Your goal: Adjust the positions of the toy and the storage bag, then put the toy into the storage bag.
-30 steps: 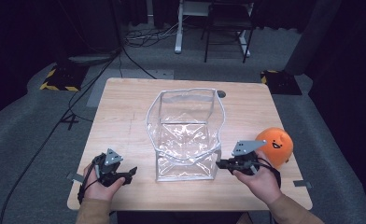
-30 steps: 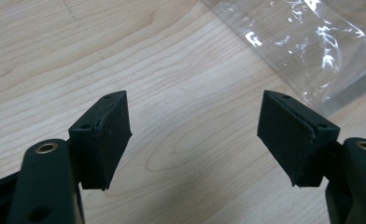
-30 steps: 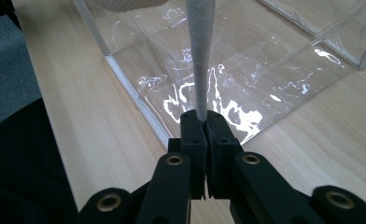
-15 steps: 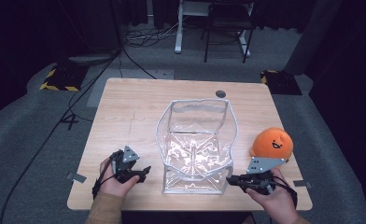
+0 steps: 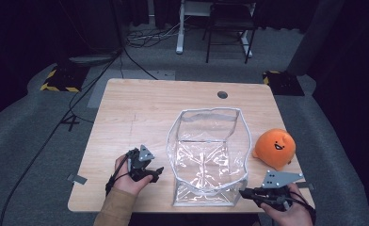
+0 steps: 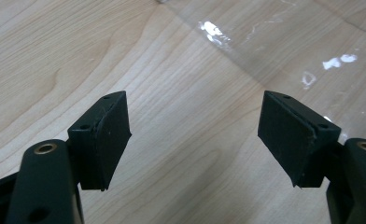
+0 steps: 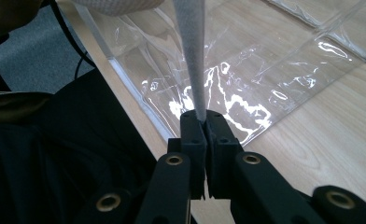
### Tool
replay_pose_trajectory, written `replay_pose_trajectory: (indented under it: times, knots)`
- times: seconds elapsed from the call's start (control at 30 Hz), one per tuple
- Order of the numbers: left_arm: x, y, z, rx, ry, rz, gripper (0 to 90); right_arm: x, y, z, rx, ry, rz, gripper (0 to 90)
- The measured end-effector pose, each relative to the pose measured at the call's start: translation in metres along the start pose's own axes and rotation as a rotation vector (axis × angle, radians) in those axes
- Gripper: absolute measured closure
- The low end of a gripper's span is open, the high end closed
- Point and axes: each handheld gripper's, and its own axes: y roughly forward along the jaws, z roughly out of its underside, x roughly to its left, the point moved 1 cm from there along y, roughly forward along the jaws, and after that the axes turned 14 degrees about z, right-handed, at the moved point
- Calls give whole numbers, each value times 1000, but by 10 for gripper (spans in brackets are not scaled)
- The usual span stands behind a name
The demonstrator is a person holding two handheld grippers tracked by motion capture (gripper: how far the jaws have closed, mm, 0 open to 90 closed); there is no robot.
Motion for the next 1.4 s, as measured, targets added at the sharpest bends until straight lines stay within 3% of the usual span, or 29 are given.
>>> replay_pose_trajectory:
  times: [0.13, 0.17, 0.2, 0.23, 0.37, 0.47, 0.77, 1.0, 1.03, 1.07, 1.17, 1.4]
  knots:
    - [4, 0, 1, -4, -10, -6, 255, 0, -5, 6, -7, 21, -10, 860]
    - [4, 0, 2, -3, -20, -3, 255, 0, -6, 7, -10, 25, -17, 824]
    - [6, 0, 3, 3, -14, -8, 255, -2, -8, 6, -21, 25, -22, 720]
    - [6, 0, 4, -1, -22, -5, 255, -2, -8, 6, -21, 25, -22, 720]
    - [10, 0, 5, 3, -31, -11, 255, -10, -16, 4, 1, -14, 14, 579]
    - [11, 1, 6, 7, -36, -11, 255, -16, -19, 4, 9, -3, 18, 529]
    - [12, 1, 7, 5, -43, -16, 256, -40, -34, -4, 2, 1, 96, 514]
    - [15, -2, 15, 6, -59, -29, 257, -72, -40, -12, 17, 23, 172, 514]
    - [16, -3, 17, 7, -58, -33, 258, -82, -41, -14, 22, 32, 194, 515]
    - [17, -4, 18, 8, -62, -39, 258, -82, -41, -14, 22, 32, 194, 515]
    - [19, -6, 24, 5, -76, -45, 259, -104, -40, -18, 33, 59, 229, 518]
    - [22, -10, 32, 11, -87, -59, 260, -128, -37, -25, 55, 82, 255, 518]
